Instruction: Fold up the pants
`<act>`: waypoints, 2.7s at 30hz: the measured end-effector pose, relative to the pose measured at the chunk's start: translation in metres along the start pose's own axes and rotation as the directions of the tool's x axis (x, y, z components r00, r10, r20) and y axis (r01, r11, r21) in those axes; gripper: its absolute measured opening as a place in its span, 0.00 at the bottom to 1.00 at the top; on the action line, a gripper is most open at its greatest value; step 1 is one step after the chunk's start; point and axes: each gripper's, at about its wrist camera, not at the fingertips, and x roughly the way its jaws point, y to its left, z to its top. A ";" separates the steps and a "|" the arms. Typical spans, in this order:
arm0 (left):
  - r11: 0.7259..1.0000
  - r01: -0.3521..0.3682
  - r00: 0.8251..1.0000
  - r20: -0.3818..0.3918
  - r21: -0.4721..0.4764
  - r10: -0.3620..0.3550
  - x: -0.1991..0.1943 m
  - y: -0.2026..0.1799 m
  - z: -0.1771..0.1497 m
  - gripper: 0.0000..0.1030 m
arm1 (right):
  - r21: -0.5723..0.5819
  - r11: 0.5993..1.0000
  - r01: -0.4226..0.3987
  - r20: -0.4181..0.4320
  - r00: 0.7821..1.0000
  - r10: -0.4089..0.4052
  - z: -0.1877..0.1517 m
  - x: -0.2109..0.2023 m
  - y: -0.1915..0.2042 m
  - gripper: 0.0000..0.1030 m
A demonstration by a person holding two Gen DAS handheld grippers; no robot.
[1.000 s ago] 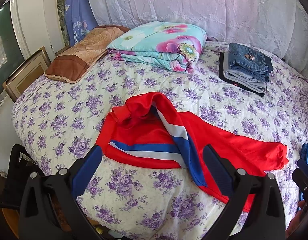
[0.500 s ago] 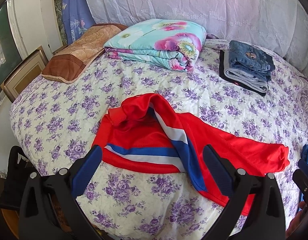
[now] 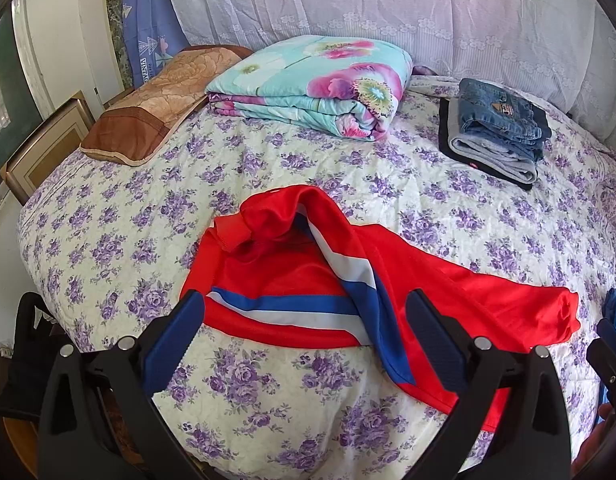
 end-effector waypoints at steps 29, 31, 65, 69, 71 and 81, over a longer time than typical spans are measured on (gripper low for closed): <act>1.000 0.000 1.000 0.001 -0.001 0.000 0.001 0.000 -0.004 0.96 | 0.003 1.000 0.005 0.001 1.000 -0.005 0.000 -0.004 -0.001 0.96; 1.000 -0.001 1.000 0.000 -0.001 0.001 0.001 0.000 -0.004 0.96 | 0.004 1.000 0.005 0.001 1.000 -0.005 0.000 -0.004 -0.001 0.96; 1.000 0.003 1.000 -0.006 0.002 -0.003 -0.001 -0.003 -0.008 0.96 | 0.005 1.000 0.003 -0.001 1.000 -0.003 -0.003 -0.009 -0.004 0.96; 1.000 0.003 1.000 -0.007 0.002 -0.003 -0.001 -0.003 -0.009 0.96 | 0.007 1.000 0.004 -0.003 1.000 -0.004 -0.003 -0.009 -0.005 0.96; 1.000 0.001 1.000 -0.012 0.002 -0.001 -0.001 -0.003 -0.009 0.96 | 0.011 1.000 0.005 -0.007 1.000 -0.005 -0.004 -0.009 -0.006 0.96; 0.985 -0.004 0.973 -0.229 -0.173 -0.036 0.088 0.079 -0.047 0.96 | 0.144 0.987 0.073 -0.095 0.994 -0.060 -0.020 0.007 -0.045 0.96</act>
